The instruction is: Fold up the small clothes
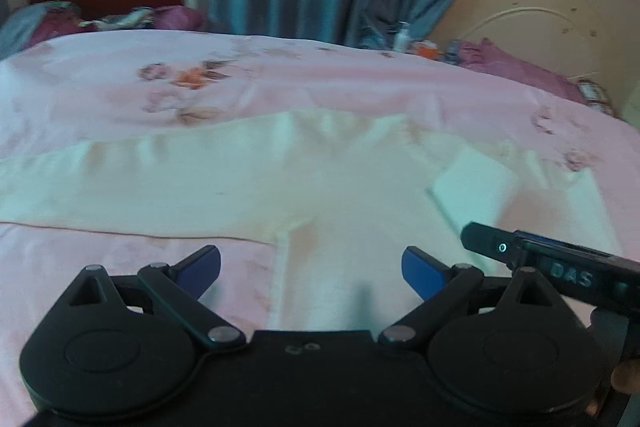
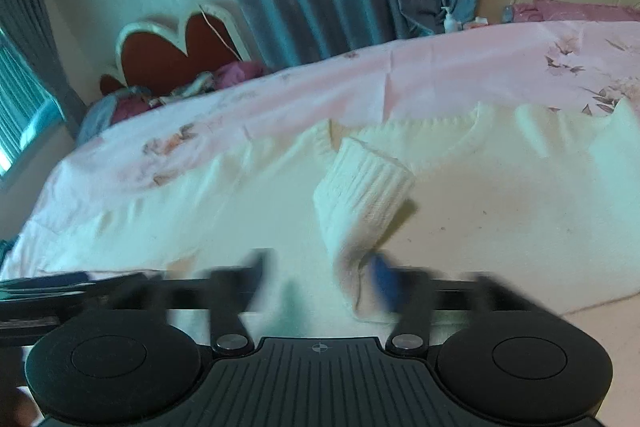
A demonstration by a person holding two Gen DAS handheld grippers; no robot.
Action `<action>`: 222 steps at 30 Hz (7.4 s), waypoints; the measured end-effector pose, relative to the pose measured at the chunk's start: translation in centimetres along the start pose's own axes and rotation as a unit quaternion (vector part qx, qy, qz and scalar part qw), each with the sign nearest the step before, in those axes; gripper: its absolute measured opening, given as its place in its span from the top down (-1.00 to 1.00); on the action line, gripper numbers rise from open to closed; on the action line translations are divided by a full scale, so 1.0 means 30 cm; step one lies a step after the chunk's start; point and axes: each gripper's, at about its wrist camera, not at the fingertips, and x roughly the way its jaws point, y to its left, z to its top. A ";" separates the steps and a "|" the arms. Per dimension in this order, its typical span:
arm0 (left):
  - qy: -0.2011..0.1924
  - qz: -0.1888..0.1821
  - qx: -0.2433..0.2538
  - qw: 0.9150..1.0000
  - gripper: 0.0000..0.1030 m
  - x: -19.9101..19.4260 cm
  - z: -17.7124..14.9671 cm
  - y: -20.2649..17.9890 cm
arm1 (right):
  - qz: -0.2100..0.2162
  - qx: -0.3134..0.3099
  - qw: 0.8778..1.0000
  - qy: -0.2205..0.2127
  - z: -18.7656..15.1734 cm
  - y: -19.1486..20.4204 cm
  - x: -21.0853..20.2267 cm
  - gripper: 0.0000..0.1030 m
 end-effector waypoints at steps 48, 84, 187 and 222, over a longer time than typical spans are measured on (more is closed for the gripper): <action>-0.071 -0.104 -0.077 0.989 0.84 0.169 0.102 -0.033 | -0.197 0.044 0.979 -0.012 -0.034 -0.445 -0.157 0.20; -0.072 -0.030 -0.011 0.997 -0.30 0.151 0.012 -0.023 | -0.142 0.101 0.984 -0.026 0.145 -0.554 -0.062 0.16; -0.066 0.050 -0.341 0.936 -0.30 0.010 -0.090 1.005 | -0.006 -0.112 0.993 0.028 -0.016 0.387 0.238 0.01; -0.192 0.014 -0.208 0.959 0.94 -0.045 0.089 0.798 | -0.065 -0.098 0.993 0.035 0.004 0.303 0.314 0.01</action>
